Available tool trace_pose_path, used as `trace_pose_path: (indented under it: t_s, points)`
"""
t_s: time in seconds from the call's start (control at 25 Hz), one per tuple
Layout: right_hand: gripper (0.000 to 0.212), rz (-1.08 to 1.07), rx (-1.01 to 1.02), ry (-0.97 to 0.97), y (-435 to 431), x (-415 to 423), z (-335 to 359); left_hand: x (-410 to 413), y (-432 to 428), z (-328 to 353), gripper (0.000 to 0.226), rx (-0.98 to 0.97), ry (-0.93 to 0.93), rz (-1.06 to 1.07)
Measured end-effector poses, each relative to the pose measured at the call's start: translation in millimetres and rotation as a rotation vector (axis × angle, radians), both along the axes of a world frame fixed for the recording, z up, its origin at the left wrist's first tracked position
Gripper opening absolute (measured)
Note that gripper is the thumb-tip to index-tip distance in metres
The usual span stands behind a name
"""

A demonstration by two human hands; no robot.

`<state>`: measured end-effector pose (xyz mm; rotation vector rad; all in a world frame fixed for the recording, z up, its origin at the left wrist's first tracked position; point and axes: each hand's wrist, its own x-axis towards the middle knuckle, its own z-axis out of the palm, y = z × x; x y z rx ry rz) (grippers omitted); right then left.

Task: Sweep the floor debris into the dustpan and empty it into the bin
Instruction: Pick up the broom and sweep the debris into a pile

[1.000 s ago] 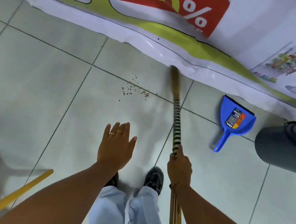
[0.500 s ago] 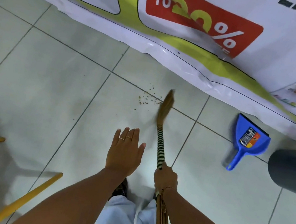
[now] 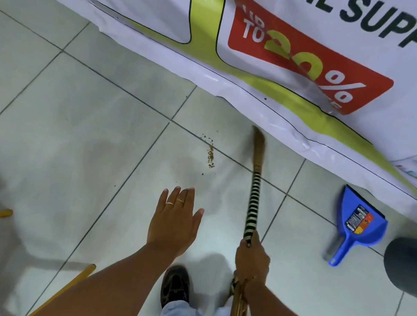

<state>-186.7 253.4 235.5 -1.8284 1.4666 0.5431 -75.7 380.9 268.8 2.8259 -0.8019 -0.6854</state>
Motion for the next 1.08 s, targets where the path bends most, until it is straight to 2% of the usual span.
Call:
trace_pose_path:
  t_s: [0.12,0.24,0.44,0.56,0.68,0.84,0.96,1.08]
  points:
    - [0.036,0.184,0.074,0.152,-32.5,25.8,-17.2,10.9,3.1,-8.6,0.056,0.016,0.02,0.024]
    - [0.034,0.329,0.102,0.168,-39.8,52.6,-29.3,17.3,6.3,-19.4,0.056,0.05,0.038,0.053]
    - [0.037,0.302,0.102,0.081,-33.2,69.7,-36.5,29.3,-1.3,-26.0,0.057,0.097,0.048,0.124]
    - [0.035,0.301,0.1,-0.034,-41.0,66.2,-23.0,40.5,-24.1,-22.0,0.052,0.072,0.021,0.184]
    - [0.043,0.399,-0.006,-0.091,-83.1,87.9,-14.2,54.3,-57.0,-19.0,0.053,0.039,0.033,0.256]
    - [0.047,0.662,-0.151,0.027,-156.9,129.4,-27.6,58.4,-92.0,-19.2,0.058,0.039,0.024,0.286]
    - [0.045,0.83,-0.102,0.165,-199.4,148.4,-41.2,55.9,-107.2,-21.6,0.064,0.032,0.016,0.325]
    - [0.045,0.983,-0.065,0.206,-215.6,155.9,-48.3,53.1,-113.3,-24.8,0.074,0.051,0.017,0.364]
